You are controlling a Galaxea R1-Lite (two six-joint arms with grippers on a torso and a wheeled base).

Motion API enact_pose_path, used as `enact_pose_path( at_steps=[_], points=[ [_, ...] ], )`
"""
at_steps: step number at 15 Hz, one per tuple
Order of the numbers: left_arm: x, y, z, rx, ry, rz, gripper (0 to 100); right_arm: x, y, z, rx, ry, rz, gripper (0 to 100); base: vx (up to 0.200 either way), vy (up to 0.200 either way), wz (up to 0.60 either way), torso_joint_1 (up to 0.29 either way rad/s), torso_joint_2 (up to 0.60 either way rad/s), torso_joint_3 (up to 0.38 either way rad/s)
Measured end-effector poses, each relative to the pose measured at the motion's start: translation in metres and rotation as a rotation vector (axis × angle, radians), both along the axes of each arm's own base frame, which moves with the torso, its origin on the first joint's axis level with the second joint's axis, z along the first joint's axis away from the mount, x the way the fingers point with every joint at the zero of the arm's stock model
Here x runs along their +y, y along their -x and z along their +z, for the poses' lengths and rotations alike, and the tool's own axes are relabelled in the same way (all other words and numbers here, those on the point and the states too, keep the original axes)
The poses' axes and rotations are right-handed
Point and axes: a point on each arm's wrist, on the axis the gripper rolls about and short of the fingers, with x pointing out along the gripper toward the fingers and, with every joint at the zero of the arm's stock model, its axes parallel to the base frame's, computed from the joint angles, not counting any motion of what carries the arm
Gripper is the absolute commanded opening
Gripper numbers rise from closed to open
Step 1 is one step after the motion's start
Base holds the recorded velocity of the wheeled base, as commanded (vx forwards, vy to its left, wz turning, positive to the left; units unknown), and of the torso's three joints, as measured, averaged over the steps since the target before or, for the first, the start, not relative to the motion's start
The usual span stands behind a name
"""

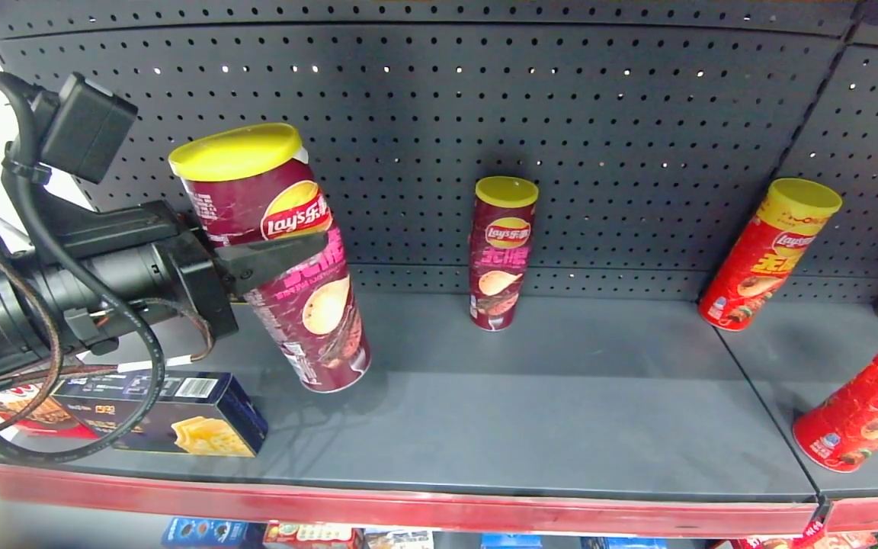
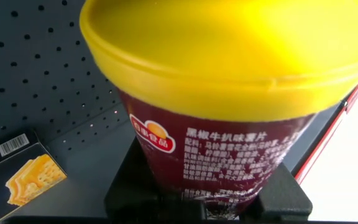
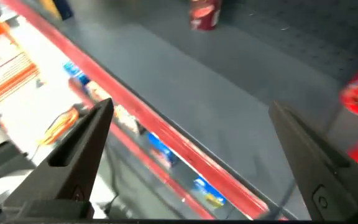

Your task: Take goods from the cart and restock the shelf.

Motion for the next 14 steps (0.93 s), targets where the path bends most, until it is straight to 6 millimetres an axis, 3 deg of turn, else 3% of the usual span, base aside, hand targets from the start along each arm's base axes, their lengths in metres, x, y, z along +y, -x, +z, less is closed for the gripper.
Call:
enact_pose_path(
  at_steps=[3,6,9,14],
  points=[
    [0.000,0.000,0.001,-0.003,0.001,-0.002,0,0.013,-0.025,0.010,0.045,0.017,0.017,100,0.000,0.000,0.00,0.000,0.00,0.000],
    [-0.001,0.000,0.001,-0.003,0.001,-0.003,0,0.030,-0.065,0.023,-0.016,-0.017,0.018,100,0.000,0.000,0.00,0.000,0.00,0.000],
    [0.000,0.000,-0.001,0.006,0.000,0.000,0,0.049,-0.108,0.024,-0.036,-0.044,0.032,100,0.000,0.000,0.00,0.000,0.00,0.000],
    [0.000,-0.001,-0.003,0.012,-0.001,0.003,0,0.070,-0.160,0.034,-0.043,-0.058,0.043,100,0.000,0.000,0.00,0.000,0.00,0.000]
  ],
)
